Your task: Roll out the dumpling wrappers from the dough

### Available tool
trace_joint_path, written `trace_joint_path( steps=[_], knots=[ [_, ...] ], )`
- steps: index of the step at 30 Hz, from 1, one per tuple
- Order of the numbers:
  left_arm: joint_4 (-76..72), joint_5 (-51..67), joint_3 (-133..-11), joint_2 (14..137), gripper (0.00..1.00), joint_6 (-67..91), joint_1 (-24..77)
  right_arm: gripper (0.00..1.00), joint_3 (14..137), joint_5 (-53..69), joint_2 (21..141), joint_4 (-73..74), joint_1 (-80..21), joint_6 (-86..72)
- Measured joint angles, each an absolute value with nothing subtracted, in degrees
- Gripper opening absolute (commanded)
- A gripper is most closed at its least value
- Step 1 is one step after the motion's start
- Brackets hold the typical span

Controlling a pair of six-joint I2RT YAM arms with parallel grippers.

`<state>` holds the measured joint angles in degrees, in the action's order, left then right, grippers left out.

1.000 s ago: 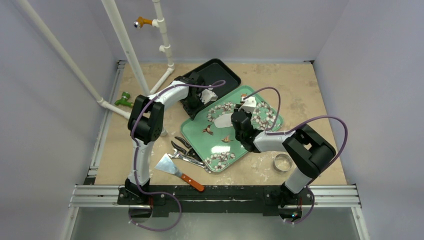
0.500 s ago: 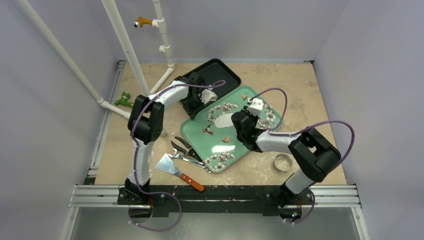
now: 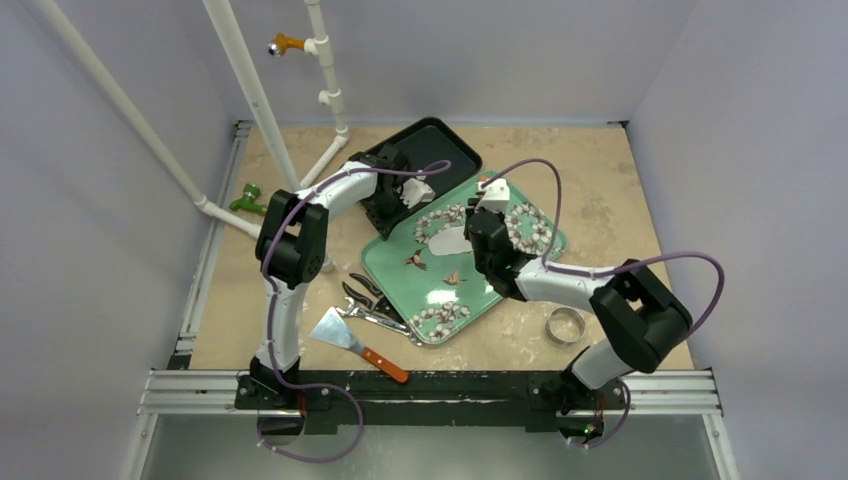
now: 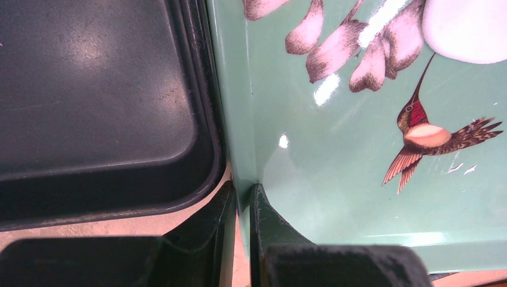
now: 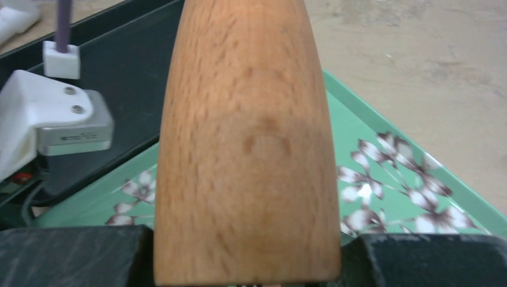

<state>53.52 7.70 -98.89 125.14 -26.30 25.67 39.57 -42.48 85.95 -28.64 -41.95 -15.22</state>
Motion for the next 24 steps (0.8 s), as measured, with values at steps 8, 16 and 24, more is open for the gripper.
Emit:
trace_joint_path(
  steps=[8, 16, 24],
  knots=[
    [53.5, 7.7, -98.9, 125.1, 0.0, -26.3, 25.7, 0.0, 42.6, -38.3, 97.8, -35.1, -41.9, -15.0],
    [53.5, 7.7, -98.9, 125.1, 0.0, -26.4, 25.6, 0.0, 39.6, -40.6, 97.0, -38.6, -41.3, -20.7],
    [53.5, 7.7, -98.9, 125.1, 0.0, -26.4, 25.7, 0.0, 36.7, -44.1, 94.0, -37.2, -41.1, -26.6]
  ],
)
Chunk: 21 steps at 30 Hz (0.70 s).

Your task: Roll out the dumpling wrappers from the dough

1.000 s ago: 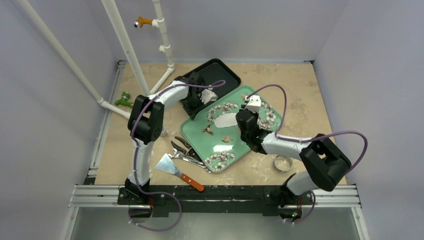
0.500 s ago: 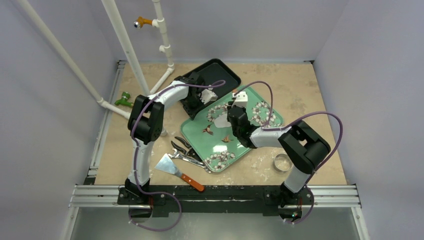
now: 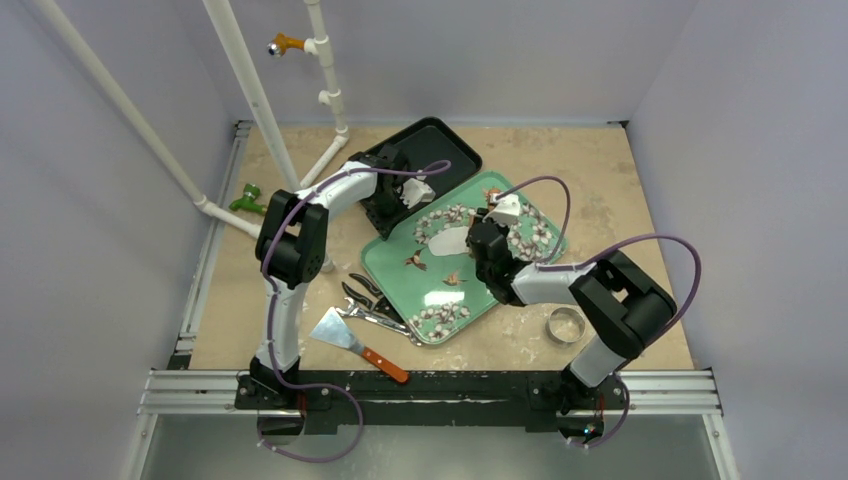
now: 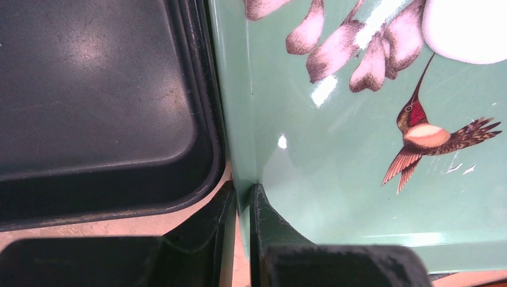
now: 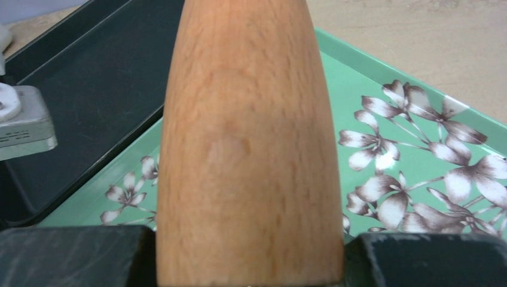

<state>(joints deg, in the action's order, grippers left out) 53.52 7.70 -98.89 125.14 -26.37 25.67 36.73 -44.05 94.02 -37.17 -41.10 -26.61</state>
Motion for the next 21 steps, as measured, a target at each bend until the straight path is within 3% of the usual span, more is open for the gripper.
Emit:
trace_joint_path(
  steps=[14, 21],
  knots=[
    [53.6, 7.8, -98.9, 125.1, 0.0, -26.5, 25.7, 0.0, 32.1, -44.6, 85.3, -27.4, -38.5, -30.3],
    [53.6, 7.8, -98.9, 125.1, 0.0, -26.6, 25.7, 0.0, 33.9, -43.3, 84.0, -23.0, -38.4, -25.1]
  ],
)
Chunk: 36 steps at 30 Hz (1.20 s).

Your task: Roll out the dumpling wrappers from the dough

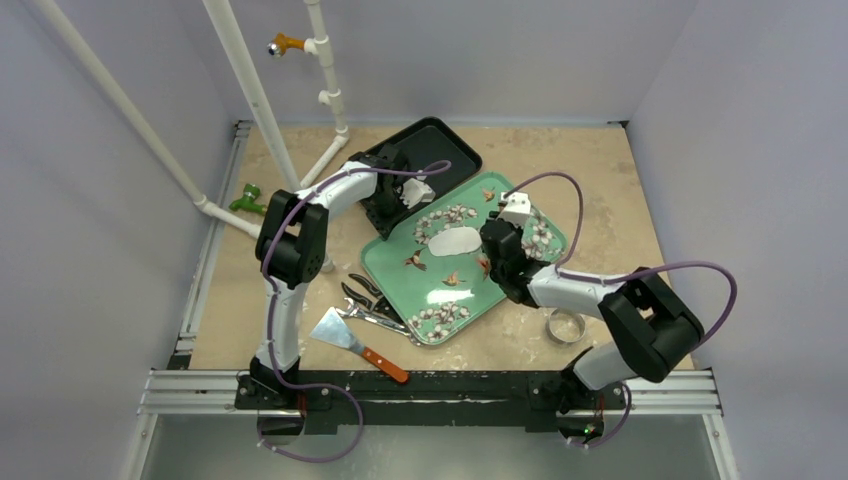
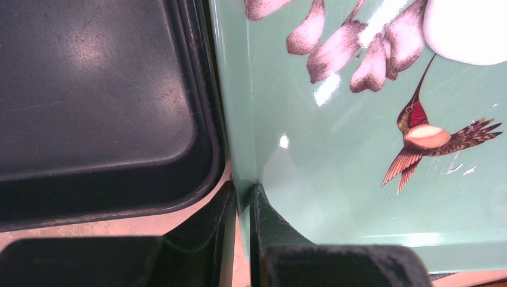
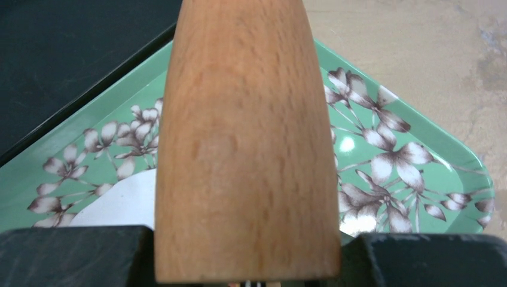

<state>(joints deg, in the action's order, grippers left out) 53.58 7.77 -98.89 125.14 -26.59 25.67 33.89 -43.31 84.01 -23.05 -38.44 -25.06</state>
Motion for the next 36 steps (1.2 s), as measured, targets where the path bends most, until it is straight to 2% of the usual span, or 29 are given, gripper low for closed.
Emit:
trace_joint_path(
  steps=[9, 16, 26, 36],
  knots=[
    [53.6, 7.7, -98.9, 125.1, 0.0, -26.6, 25.7, 0.0, 35.4, -35.7, 83.9, -30.8, -39.5, -17.9],
    [53.6, 7.7, -98.9, 125.1, 0.0, -26.6, 25.7, 0.0, 38.5, -32.6, 93.7, -35.7, -40.1, -19.4],
    [53.4, 7.7, -98.8, 125.1, 0.0, -26.6, 25.7, 0.0, 32.3, -39.6, 92.7, -43.8, -40.6, -24.2],
    [53.4, 7.7, -98.8, 125.1, 0.0, -26.6, 25.7, 0.0, 29.3, -45.5, 89.8, -40.8, -40.5, -26.3]
  ],
)
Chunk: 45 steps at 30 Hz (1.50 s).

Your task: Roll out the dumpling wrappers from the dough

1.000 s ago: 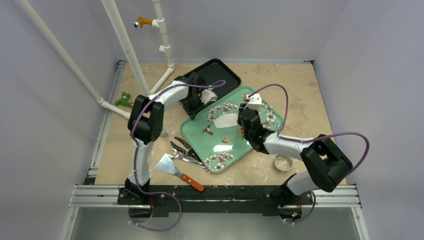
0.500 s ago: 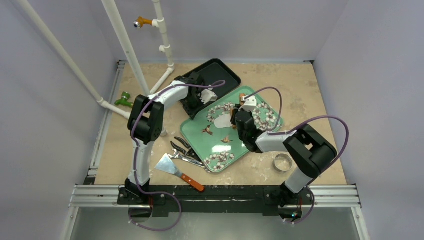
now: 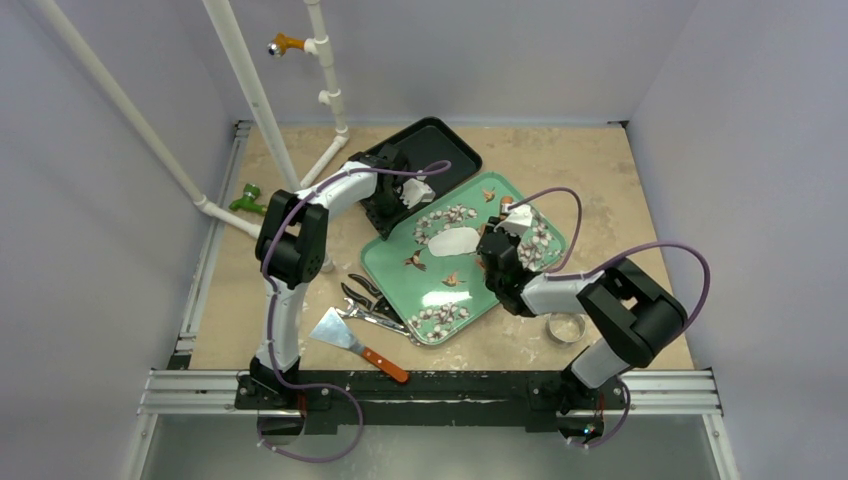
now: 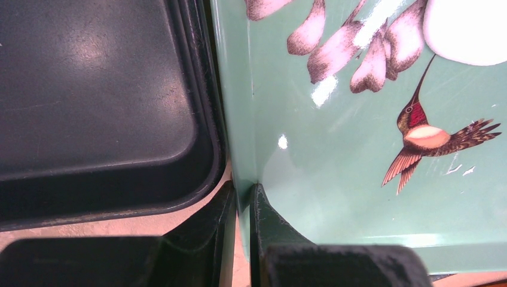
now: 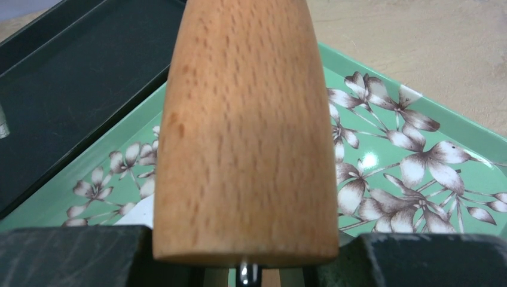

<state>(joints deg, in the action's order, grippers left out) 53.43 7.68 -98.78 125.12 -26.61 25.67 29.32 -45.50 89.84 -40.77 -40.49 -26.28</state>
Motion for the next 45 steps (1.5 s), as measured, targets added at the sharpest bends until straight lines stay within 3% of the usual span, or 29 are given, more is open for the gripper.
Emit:
trace_joint_path(
  steps=[15, 25, 45],
  knots=[
    [53.4, 7.7, -98.8, 125.1, 0.0, -26.6, 25.7, 0.0, 36.5, -39.4, 84.1, -32.8, -40.7, -18.4],
    [53.4, 7.7, -98.7, 125.1, 0.0, -26.6, 25.7, 0.0, 39.1, -33.3, 92.8, -36.3, -41.2, -22.0],
    [52.5, 7.7, -97.8, 124.6, 0.0, -26.7, 25.7, 0.0, 32.4, -43.8, 90.3, -36.9, -40.7, -33.1]
  ],
)
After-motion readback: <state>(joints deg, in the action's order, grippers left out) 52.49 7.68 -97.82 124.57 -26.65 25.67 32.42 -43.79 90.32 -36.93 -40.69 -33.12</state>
